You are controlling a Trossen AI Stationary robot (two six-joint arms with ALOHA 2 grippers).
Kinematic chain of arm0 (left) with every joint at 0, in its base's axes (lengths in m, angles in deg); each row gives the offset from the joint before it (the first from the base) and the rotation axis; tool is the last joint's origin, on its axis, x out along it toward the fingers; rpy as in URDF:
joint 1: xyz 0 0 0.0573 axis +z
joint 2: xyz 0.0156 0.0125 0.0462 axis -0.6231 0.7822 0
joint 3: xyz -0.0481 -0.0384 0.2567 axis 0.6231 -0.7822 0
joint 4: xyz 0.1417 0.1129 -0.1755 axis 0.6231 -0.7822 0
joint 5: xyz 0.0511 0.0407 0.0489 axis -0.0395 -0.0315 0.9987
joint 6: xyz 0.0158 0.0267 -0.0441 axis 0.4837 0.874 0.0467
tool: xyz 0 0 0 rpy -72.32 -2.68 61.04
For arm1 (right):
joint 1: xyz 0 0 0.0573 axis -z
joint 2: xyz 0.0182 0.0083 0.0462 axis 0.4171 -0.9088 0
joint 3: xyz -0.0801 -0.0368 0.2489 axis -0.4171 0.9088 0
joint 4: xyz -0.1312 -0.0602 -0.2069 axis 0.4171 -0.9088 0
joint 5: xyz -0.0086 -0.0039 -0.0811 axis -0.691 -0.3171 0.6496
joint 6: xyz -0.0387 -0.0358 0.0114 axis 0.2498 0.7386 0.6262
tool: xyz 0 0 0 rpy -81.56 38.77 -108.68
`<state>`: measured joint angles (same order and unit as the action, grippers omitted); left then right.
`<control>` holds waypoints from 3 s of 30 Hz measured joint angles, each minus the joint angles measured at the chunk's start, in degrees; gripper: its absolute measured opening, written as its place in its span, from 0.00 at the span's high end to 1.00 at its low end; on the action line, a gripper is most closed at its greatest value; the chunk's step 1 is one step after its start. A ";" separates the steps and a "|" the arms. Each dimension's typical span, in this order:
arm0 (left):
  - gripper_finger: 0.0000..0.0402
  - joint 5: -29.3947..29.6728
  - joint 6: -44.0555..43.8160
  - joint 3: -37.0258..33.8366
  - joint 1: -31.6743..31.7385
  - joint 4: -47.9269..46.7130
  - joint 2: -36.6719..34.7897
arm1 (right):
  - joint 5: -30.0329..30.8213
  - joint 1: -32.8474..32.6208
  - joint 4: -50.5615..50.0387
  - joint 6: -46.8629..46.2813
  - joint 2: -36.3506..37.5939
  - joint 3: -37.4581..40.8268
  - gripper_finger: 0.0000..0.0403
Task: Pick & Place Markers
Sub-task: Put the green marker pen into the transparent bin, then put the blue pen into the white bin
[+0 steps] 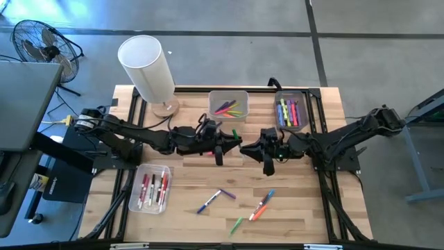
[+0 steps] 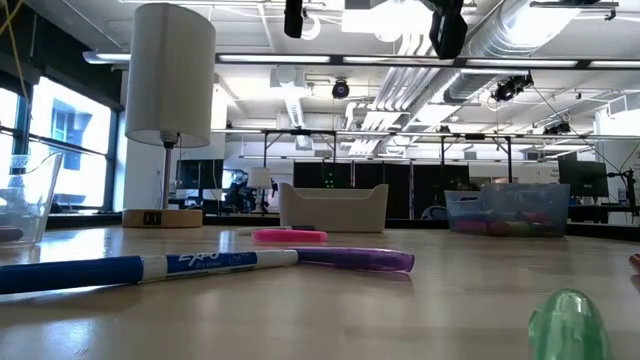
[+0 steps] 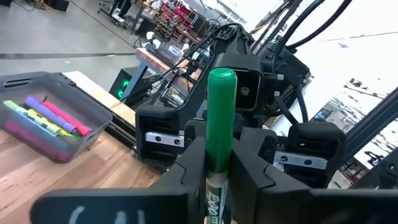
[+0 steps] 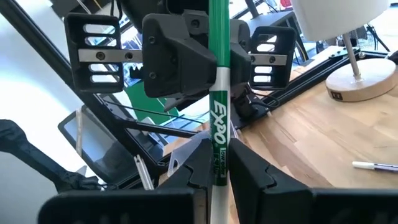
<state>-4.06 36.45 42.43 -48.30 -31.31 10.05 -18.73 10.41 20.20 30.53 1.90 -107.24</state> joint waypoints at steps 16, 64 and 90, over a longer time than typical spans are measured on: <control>0.90 -1.30 -7.60 0.04 0.00 -21.34 -6.62 | -0.57 0.00 0.03 3.53 1.23 0.00 0.68; 0.69 -6.95 -91.54 -18.40 -43.15 -78.86 -18.07 | -2.52 -0.07 -4.53 0.72 1.51 0.00 0.65; 0.97 8.00 -74.71 -4.26 -43.08 -92.42 -18.03 | -2.54 -0.04 -6.27 0.86 1.51 0.00 0.65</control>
<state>3.95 -38.26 38.17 -91.38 -123.74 -7.98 -21.27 10.37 13.94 31.39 3.41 -107.24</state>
